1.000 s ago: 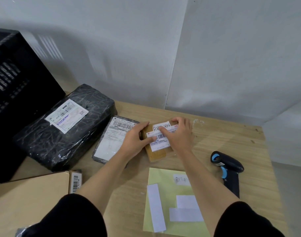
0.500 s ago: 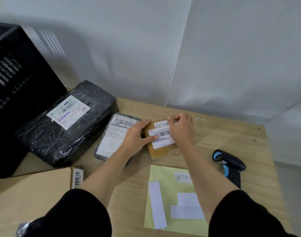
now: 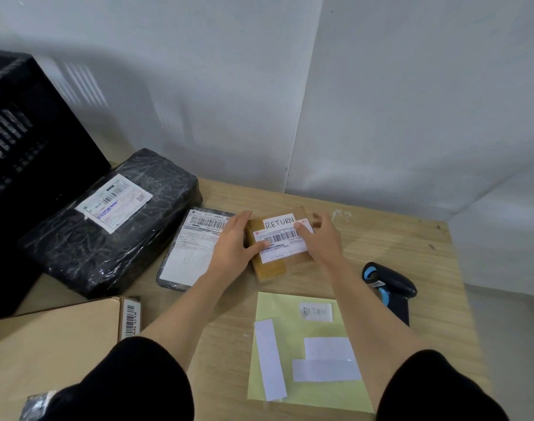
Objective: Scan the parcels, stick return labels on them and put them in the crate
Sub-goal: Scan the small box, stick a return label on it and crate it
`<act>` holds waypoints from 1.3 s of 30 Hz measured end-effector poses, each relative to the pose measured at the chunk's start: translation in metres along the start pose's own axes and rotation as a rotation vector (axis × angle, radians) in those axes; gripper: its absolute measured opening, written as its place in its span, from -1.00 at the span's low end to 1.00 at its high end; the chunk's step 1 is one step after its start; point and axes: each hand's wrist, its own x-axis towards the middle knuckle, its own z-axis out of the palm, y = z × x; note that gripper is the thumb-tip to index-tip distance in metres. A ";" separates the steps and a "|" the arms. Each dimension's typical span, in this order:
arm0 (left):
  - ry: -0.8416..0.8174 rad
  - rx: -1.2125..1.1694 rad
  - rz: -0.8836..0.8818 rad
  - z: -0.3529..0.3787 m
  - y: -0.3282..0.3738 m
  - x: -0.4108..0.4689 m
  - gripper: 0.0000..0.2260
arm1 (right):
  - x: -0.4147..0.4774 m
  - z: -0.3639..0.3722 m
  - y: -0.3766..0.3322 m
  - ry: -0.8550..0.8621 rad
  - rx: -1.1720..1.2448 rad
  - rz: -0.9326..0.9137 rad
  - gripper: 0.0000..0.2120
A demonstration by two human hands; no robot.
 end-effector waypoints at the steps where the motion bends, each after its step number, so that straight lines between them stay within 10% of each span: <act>1: 0.068 0.002 0.003 0.004 0.001 -0.005 -0.34 | -0.004 0.000 0.006 -0.005 -0.044 0.062 -0.53; 11: 0.228 -0.164 -0.138 -0.003 0.028 -0.049 -0.54 | -0.069 -0.017 0.003 -0.057 0.457 0.058 -0.50; 19: 0.431 -0.157 0.050 -0.169 0.019 -0.056 -0.70 | -0.122 0.019 -0.112 -0.153 0.577 -0.164 -0.30; 25: 0.801 0.062 0.124 -0.339 -0.037 -0.089 -0.79 | -0.160 0.089 -0.237 -0.186 0.777 -0.283 -0.54; 39: 0.739 0.429 -0.103 -0.569 -0.268 -0.103 -0.75 | -0.224 0.338 -0.427 -0.258 0.428 -0.273 -0.36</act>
